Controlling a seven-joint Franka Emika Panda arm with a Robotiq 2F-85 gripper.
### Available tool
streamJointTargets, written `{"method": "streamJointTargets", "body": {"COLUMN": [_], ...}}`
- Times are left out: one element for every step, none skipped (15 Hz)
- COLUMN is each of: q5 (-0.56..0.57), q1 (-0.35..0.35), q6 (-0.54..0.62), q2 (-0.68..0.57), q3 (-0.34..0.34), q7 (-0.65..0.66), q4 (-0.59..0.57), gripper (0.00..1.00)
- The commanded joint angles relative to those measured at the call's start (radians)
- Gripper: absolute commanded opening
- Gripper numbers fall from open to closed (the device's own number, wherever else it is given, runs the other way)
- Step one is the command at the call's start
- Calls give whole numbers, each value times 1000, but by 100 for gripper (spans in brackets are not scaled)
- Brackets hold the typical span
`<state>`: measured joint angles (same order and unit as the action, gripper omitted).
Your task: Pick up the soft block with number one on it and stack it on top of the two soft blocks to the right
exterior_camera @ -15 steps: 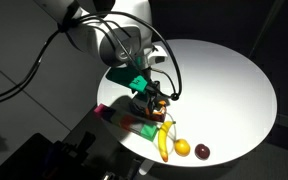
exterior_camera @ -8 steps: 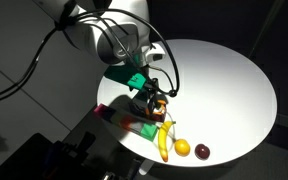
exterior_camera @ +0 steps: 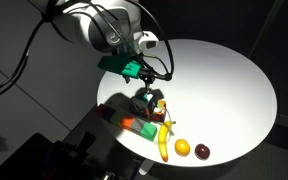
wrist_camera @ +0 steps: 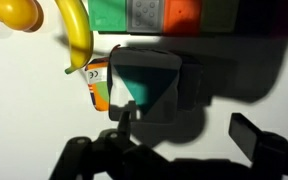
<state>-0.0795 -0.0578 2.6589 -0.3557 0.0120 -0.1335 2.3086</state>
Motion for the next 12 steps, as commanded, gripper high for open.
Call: {"method": "streamJointTargets", "body": {"q5": [63,77,92,108,126,140,152,166,177,183,182,178], "q1": [51,64,77,89,100,109,116,123,127,130,130,130], "q6": [-23,-26,-29,-32,-37,-47,-60,-74,-92,-112,-141,-169], "q2": [81,93,106,118,131,145,159,172,187,200,217,233], "q3": [-27,-33,-38,-43,-48,-50,-52,-52,-50,-47,-41,-35], "q7": [102,130,161,190,220,247,272,294,312,326,335,338], "q4": [25,24,25,26,28,30,31,33,35,36,38,41], "gripper": [100,100,100,100,100,100,100,100,100,100,100,100]}}
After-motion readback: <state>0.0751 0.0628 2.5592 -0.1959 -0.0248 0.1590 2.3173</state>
